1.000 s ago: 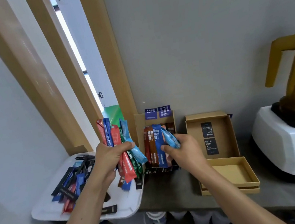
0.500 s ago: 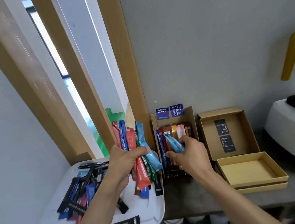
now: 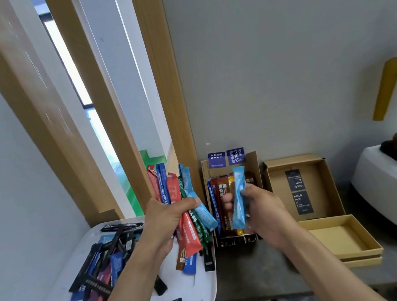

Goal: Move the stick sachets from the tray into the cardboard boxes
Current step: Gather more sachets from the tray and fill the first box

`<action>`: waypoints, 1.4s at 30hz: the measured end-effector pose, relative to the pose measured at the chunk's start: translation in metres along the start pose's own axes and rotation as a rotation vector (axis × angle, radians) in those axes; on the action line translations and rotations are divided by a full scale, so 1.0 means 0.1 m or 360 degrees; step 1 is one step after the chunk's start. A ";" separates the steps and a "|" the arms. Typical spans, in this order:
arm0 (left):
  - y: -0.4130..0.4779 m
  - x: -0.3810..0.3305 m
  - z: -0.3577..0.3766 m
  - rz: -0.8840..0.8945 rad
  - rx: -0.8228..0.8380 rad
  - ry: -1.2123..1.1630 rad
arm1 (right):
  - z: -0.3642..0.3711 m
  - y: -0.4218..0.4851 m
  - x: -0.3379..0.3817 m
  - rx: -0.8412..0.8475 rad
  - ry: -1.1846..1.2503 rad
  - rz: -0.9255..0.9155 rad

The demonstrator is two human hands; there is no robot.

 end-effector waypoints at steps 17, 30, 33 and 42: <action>-0.09 0.01 -0.04 -0.0014 -0.0131 0.0002 | 0.11 0.03 0.13 -0.0230 -0.2042 -0.0786; -0.14 0.05 -0.09 -0.0051 -0.0188 0.0028 | 0.21 -0.10 0.12 -0.0252 -0.2390 -0.1056; -0.14 0.06 -0.07 -0.0067 -0.0192 0.0027 | 0.14 0.00 0.00 -0.0182 -0.2522 -0.0890; -0.15 0.04 -0.01 -0.0051 -0.0155 0.0043 | 0.12 -0.01 0.05 -0.0218 -0.2546 -0.1014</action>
Point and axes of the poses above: each hand's wrist, its own y-axis towards the middle knuckle, its own z-axis out of the palm, x = y × z, the point moved 8 cm from there along y, towards the middle knuckle, and after that the axes turned 1 degree about -x, right-handed, at the moved point
